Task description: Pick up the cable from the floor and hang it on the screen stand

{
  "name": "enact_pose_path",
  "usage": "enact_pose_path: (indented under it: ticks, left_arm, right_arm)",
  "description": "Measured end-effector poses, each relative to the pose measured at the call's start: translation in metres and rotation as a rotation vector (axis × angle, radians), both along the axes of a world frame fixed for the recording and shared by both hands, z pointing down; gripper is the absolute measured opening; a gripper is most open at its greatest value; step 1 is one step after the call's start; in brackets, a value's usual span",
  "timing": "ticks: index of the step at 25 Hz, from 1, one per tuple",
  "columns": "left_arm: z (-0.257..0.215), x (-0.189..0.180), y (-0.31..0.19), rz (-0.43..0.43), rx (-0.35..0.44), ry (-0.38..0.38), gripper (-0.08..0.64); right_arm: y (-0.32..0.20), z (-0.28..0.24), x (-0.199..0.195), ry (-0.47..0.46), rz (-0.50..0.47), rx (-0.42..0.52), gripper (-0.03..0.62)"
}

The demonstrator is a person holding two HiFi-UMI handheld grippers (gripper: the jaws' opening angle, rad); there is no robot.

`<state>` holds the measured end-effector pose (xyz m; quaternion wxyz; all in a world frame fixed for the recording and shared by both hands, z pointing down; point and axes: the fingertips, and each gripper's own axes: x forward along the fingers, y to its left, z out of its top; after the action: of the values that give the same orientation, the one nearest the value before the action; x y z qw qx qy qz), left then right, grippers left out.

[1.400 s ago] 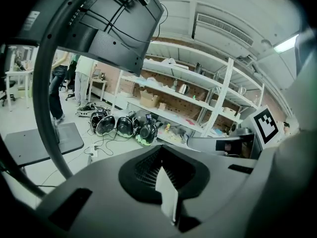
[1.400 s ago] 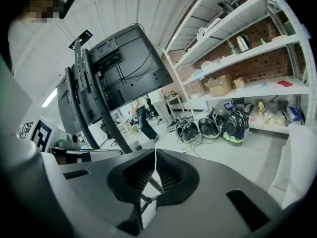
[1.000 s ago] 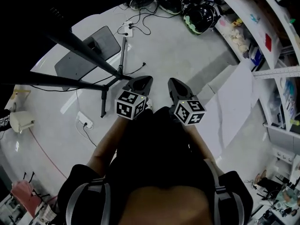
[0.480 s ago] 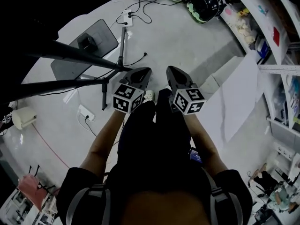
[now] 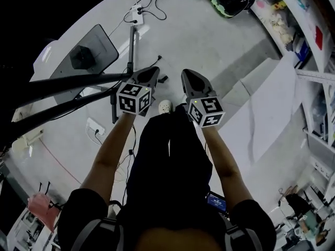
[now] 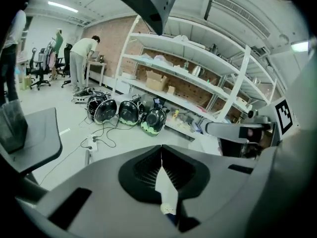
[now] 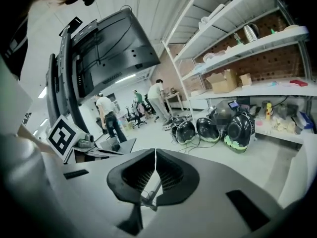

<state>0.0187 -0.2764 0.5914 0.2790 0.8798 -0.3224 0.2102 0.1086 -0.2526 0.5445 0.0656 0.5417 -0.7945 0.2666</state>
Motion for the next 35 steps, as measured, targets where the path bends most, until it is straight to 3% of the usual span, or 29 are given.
enact_pose_path:
  ticks: [8,15,22,27,35]
  left_arm:
    - [0.094,0.019,-0.035,-0.013,-0.112,-0.018,0.008]
    - [0.189,0.023,-0.064,0.035,-0.142,-0.118,0.008]
    - [0.309,0.026,-0.081,0.042,-0.238,-0.199,0.009]
    - [0.372,0.030,-0.092,0.070,-0.225,-0.269,0.009]
    - [0.466,0.017,-0.100,0.078,-0.254,-0.365,0.009]
  right_arm:
    - [-0.027,0.100,0.042,-0.039,0.059,-0.069,0.025]
    - [-0.051,0.175,0.066,-0.031,0.063,-0.084,0.025]
    - [-0.065,0.246,0.074,0.019,0.064,-0.073,0.025]
    - [-0.072,0.283,0.072,-0.066,0.121,-0.083,0.025]
    - [-0.087,0.345,0.071,-0.089,0.176,-0.111,0.025]
